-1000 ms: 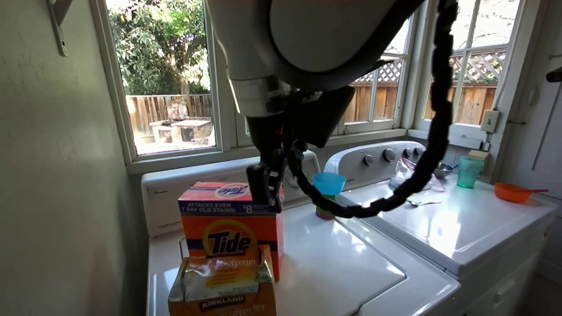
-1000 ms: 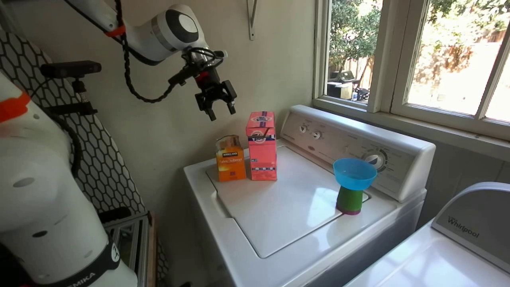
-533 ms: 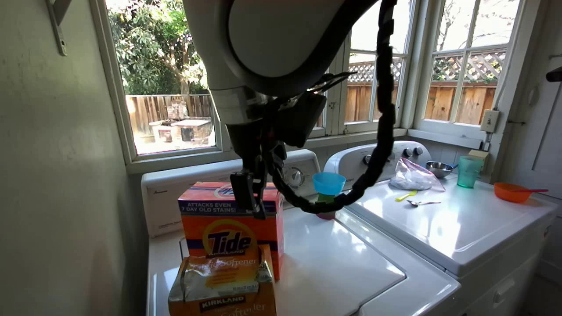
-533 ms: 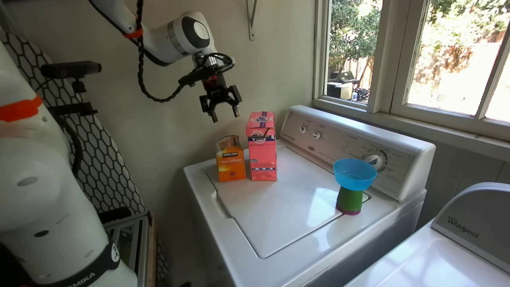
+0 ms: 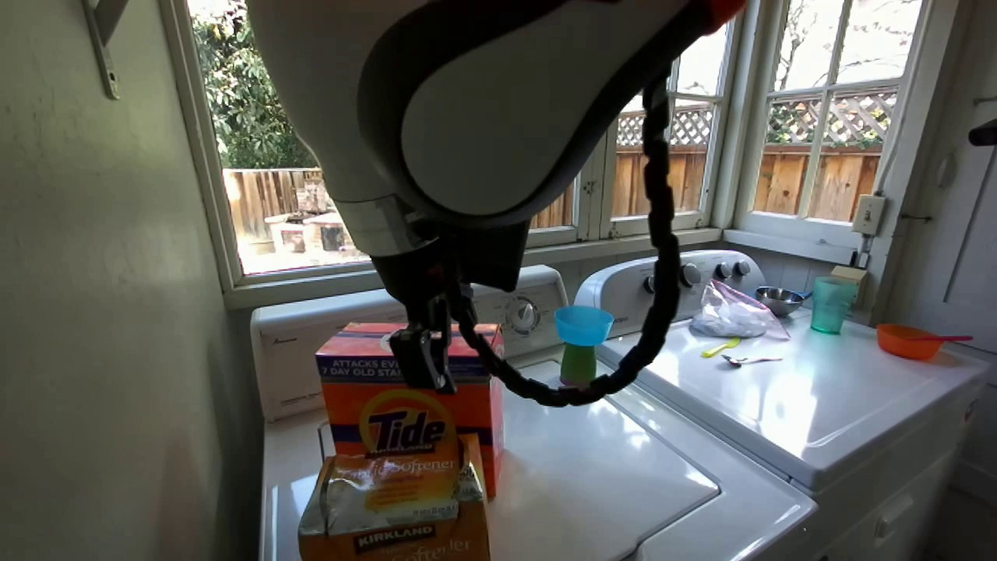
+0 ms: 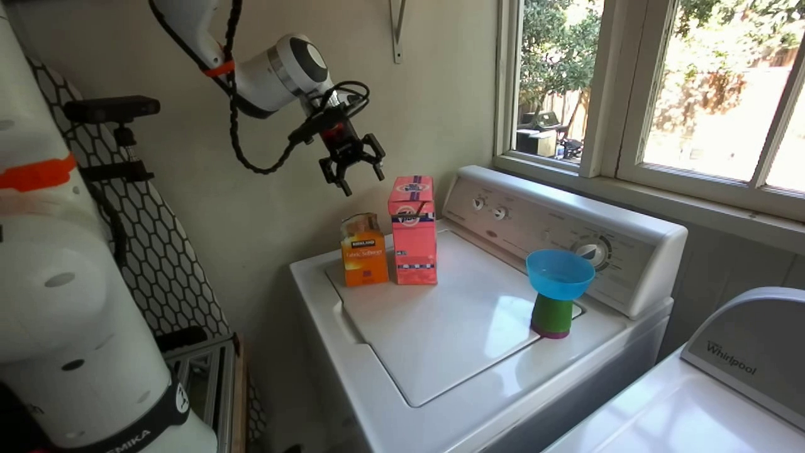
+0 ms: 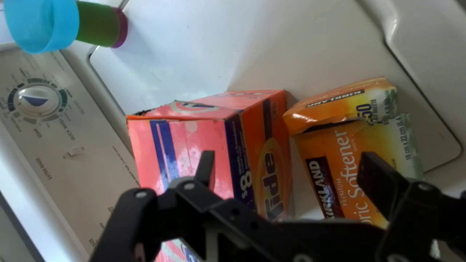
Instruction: Open the box then move it to the right
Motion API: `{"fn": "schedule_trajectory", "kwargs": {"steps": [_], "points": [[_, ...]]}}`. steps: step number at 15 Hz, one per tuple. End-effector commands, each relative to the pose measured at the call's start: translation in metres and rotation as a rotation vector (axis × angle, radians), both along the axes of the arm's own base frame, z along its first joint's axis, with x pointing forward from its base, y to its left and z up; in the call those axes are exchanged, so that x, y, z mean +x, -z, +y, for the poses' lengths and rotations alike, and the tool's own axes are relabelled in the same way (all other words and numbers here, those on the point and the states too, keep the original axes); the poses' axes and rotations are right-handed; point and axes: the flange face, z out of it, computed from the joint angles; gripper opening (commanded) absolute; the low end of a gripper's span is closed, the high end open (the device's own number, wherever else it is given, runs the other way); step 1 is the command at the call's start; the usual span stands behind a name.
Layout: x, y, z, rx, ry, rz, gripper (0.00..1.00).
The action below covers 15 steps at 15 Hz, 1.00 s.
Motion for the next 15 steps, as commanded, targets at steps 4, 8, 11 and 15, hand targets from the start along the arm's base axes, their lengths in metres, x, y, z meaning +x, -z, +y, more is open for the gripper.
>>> {"fn": "schedule_trajectory", "kwargs": {"steps": [4, 8, 11, 15], "points": [[0.012, 0.025, 0.033, -0.161, -0.038, -0.168, 1.00], [0.022, 0.044, 0.042, -0.204, -0.034, -0.180, 1.00], [0.035, 0.050, 0.040, -0.190, -0.014, -0.155, 1.00], [0.048, 0.058, 0.042, -0.197, -0.003, -0.159, 1.00]]}}
